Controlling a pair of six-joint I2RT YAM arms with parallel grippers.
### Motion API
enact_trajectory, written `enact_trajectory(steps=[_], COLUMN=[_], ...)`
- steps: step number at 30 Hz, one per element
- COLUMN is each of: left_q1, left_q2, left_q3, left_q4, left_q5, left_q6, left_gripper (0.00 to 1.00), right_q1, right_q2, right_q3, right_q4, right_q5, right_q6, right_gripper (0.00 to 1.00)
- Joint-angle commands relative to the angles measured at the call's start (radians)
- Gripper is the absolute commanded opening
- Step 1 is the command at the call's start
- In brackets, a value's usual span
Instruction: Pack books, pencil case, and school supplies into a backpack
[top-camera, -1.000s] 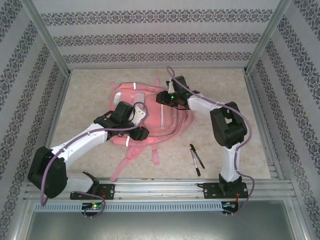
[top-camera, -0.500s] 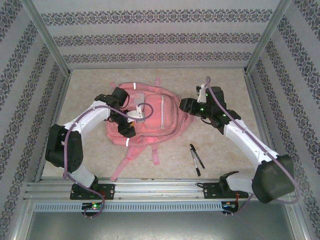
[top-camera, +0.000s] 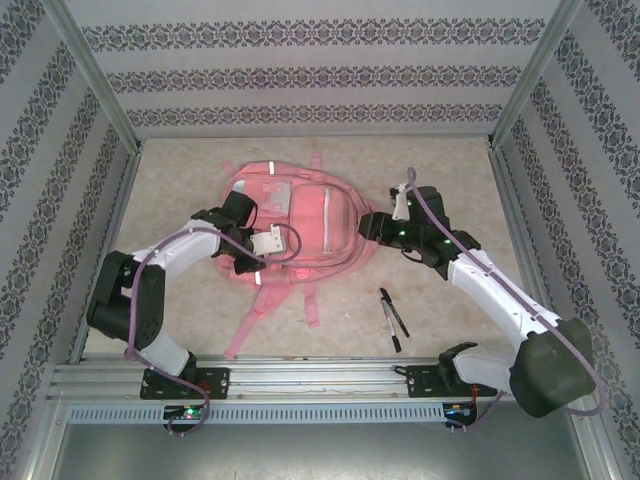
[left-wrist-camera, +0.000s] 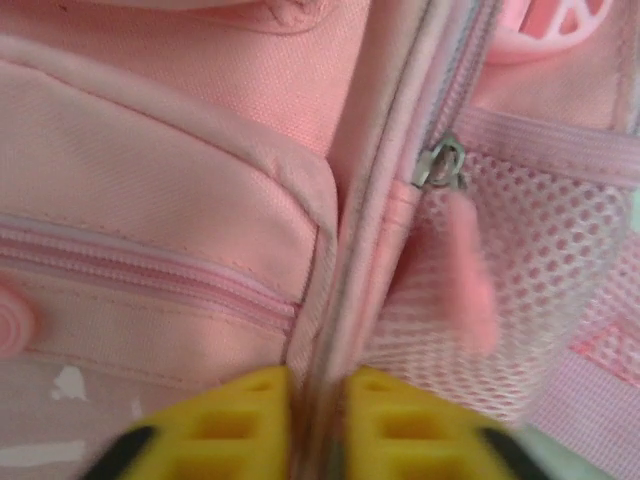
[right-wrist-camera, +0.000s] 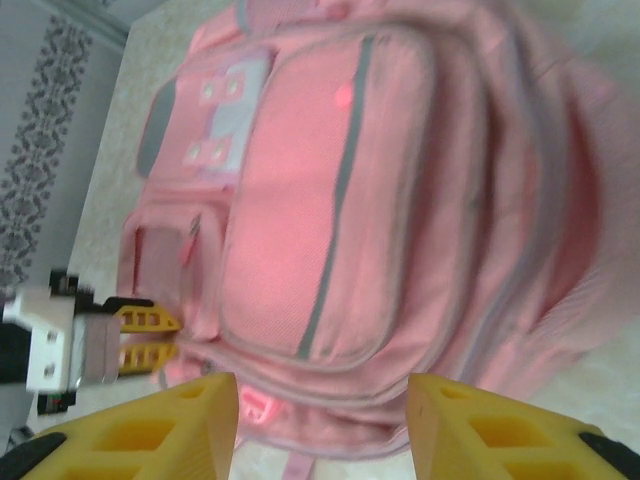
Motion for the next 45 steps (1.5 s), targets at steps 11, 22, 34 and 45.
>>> enact_trajectory(steps=[11,22,34,45], left_q1=[-0.010,-0.018,-0.025,-0.026], left_q2=[-0.178,-0.222,-0.246,-0.150], left_q3=[-0.027,-0.088,-0.202,-0.213], left_q4=[-0.096,-0.111,0.019,0.030], left_q5=[0.322,0.457,-0.124,-0.080], left_q6=[-0.227,-0.226,-0.097,-0.103], left_gripper=[0.00,0.34,0.60,0.57], right_q1=[0.480,0.597,0.613,0.599], right_q2=[0.247,0.419,0.486,0.476], right_q3=[0.153,0.305,0.329,0.284], right_q4=[-0.052,-0.294,-0.223,-0.129], right_q5=[0.333,0.582,0.492,0.425], right_q6=[0.388,0.635,0.639,0.614], right_gripper=[0.47,0.52,0.44,0.41])
